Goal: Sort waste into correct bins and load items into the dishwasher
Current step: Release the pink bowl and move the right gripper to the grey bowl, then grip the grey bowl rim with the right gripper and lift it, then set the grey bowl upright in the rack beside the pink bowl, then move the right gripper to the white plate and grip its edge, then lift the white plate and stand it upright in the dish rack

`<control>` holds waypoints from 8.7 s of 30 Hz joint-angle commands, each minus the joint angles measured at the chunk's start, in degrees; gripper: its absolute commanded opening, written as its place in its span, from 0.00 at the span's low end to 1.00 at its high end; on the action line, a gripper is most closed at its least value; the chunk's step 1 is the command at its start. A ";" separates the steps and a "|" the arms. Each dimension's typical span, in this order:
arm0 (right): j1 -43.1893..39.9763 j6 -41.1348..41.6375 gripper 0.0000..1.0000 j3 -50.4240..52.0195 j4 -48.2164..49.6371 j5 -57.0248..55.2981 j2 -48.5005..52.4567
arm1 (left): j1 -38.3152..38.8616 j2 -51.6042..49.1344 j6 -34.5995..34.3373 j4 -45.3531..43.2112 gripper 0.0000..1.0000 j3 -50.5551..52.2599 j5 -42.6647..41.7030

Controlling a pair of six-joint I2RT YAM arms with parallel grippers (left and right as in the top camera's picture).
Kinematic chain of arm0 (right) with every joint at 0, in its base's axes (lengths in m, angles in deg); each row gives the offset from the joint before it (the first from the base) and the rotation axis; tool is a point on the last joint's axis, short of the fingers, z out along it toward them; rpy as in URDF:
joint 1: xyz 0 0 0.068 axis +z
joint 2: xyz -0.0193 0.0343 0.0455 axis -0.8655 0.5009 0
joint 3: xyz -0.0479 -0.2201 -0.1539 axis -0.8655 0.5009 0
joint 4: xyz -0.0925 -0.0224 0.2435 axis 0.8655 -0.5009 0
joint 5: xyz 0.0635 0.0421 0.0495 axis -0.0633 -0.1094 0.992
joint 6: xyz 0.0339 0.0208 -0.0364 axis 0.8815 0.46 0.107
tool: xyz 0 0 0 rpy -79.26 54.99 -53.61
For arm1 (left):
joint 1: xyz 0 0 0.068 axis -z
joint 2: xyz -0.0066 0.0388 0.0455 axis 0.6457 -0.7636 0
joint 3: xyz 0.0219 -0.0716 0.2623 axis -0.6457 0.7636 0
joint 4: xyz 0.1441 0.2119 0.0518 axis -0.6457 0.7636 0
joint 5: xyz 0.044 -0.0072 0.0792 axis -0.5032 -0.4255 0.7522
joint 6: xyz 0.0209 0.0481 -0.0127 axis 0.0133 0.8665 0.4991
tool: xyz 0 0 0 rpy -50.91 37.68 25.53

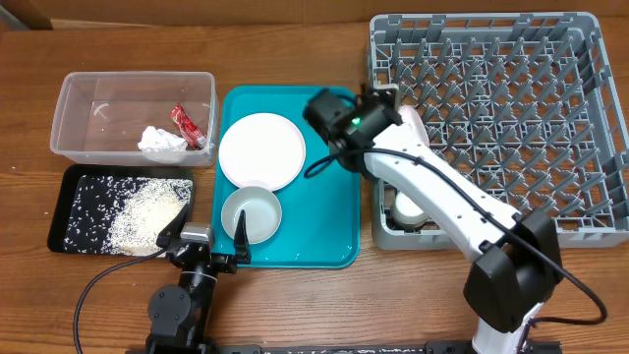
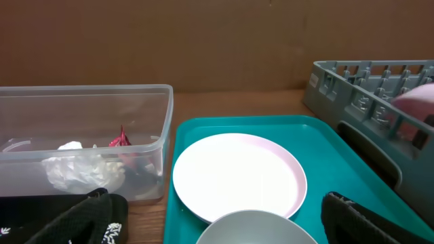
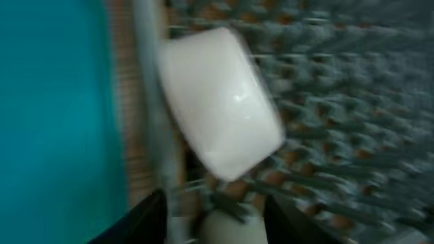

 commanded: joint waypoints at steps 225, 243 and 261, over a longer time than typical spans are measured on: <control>-20.44 -22.36 0.04 5.29 17.31 -32.85 -16.20 | -0.26 0.17 1.09 -0.02 1.00 0.26 0.79; -25.94 -23.28 0.05 5.53 17.46 -32.33 -4.33 | -0.26 0.17 1.09 -0.02 1.00 0.26 0.79; -10.91 -16.92 0.71 5.44 13.38 -11.58 -21.55 | -0.26 0.17 1.09 -0.02 1.00 0.26 0.79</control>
